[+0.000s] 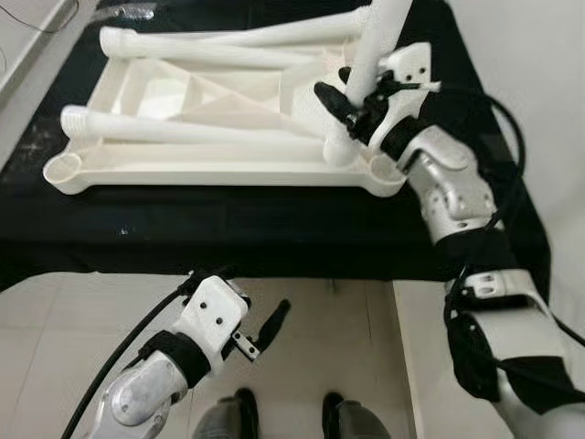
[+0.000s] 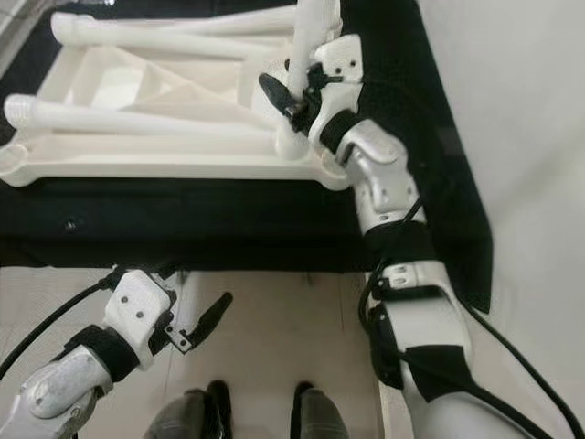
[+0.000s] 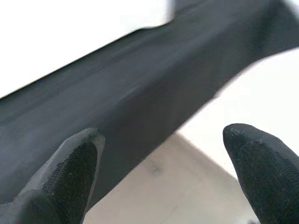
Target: Building children table
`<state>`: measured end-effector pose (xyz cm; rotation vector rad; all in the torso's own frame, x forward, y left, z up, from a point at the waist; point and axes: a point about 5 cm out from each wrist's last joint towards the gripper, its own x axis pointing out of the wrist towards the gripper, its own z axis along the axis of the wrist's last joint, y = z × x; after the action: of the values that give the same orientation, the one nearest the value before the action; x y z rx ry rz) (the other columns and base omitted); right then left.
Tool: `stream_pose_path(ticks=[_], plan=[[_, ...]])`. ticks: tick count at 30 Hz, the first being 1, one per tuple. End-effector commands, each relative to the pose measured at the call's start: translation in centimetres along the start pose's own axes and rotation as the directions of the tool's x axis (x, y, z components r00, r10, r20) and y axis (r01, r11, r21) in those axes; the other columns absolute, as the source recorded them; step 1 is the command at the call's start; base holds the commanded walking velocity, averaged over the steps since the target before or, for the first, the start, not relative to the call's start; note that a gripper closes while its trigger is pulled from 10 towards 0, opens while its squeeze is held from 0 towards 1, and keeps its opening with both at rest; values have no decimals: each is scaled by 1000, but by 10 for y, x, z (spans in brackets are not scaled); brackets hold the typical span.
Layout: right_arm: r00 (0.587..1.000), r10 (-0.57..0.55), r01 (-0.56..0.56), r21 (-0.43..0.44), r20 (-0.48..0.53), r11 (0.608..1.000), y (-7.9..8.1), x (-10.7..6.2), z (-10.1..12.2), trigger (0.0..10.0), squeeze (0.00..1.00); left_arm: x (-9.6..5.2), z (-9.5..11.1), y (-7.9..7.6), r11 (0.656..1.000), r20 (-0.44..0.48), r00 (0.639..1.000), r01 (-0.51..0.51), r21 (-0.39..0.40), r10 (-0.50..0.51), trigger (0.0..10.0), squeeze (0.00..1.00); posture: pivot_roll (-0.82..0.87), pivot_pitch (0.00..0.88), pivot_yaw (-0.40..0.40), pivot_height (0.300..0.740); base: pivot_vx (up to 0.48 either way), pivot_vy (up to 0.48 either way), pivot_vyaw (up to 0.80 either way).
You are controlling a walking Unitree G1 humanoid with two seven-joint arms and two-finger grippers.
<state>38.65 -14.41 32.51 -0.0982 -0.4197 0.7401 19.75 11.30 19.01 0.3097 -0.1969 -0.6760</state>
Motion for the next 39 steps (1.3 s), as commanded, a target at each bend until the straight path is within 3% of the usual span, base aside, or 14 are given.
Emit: stream_pose_path(ticks=[1,2,6,12,19,22,29,30,33,39], plan=[[998,54,-54,8,22,999,0,-1,3,10000,0,-2,2,-6,998,8,998,57,-14,-57,10000,0,74,432,2,740,0,0,0],[987,148,-150,32,54,988,-4,-11,10,10000,0,-1,8,-1,997,30,997,76,8,-77,10000,0,70,443,7,740,0,0,0],[975,219,-219,-4,29,976,-13,-23,15,10000,0,1,18,8,995,57,994,88,44,-90,10000,0,67,449,10,740,0,0,0],[977,214,-214,-49,-12,976,-32,-37,21,10000,0,3,30,14,994,91,991,96,60,-101,10000,0,63,451,21,740,0,0,0],[964,264,-265,-81,-29,961,-33,-36,27,10000,0,7,33,9,988,106,983,145,47,-150,10000,0,56,451,27,740,0,0,0],[933,357,-360,-71,-52,930,-27,-33,27,10000,0,6,33,5,985,102,980,168,41,-172,10000,0,56,451,27,740,0,0,0],[889,450,-455,-49,-82,889,-21,-29,26,10000,0,6,34,2,983,101,978,182,25,-183,10000,0,51,457,25,740,0,0,0],[864,494,-499,-33,-99,866,-17,-27,24,10000,0,7,35,0,982,103,977,186,19,-187,10000,0,47,457,21,740,0,0,0],[845,521,-529,-40,-121,848,-13,-23,22,10000,0,8,36,-2,982,106,976,189,13,-190,10000,0,40,460,13,740,0,0,0],[906,412,-419,-74,-94,905,-21,-15,29,10000,0,8,36,-6,982,109,976,189,1,-188,10000,0,35,459,1,740,0,0,0]])
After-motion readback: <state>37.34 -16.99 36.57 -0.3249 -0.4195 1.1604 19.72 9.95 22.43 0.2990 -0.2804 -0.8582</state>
